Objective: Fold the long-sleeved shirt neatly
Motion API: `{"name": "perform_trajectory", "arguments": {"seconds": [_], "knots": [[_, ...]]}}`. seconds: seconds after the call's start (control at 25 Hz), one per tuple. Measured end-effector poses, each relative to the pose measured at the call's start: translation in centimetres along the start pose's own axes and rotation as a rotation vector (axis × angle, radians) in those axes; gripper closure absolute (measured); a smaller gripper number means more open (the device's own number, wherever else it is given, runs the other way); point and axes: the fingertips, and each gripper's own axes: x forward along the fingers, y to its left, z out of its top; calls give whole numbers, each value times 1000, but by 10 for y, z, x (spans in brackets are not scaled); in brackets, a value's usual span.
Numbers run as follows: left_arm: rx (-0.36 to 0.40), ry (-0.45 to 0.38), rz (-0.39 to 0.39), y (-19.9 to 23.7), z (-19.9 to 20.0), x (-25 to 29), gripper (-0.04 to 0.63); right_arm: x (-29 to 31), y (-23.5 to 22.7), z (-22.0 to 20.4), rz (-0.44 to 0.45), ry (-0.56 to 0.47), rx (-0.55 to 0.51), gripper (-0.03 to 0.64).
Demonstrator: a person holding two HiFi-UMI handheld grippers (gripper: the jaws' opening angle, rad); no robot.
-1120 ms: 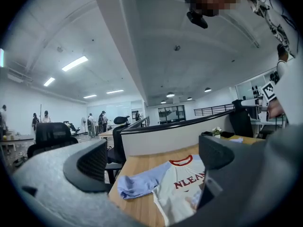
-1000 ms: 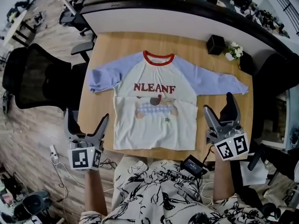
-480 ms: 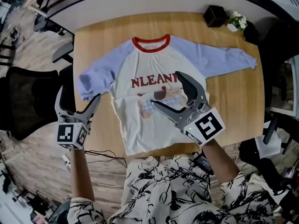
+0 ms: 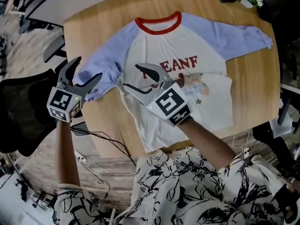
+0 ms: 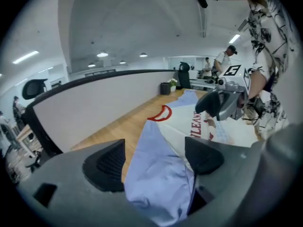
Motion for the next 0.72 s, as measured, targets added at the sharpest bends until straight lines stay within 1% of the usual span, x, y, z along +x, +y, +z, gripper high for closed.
{"name": "perform_trajectory", "arguments": {"seconds": [0.08,0.2,0.28,0.4,0.52,0.6,0.68,0.72], "knots": [[37,23,-82,1,-13,13,220,26,2,-14,8,37,28,352],[90,113,-174,2,-43,29,267,60,4,-40,7,98,93,388],[108,165,-228,5,-61,39,294,81,1,-53,-5,136,125,407],[109,202,-305,5,-77,47,338,103,-5,-68,-47,190,174,417],[131,223,-336,5,-87,52,345,113,-11,-84,-81,257,230,430],[133,217,-344,6,-87,53,347,117,-11,-92,-86,296,251,465],[124,204,-354,6,-86,53,350,120,-12,-96,-104,332,242,504],[123,202,-360,7,-85,54,350,121,-13,-97,-117,348,227,562]]}}
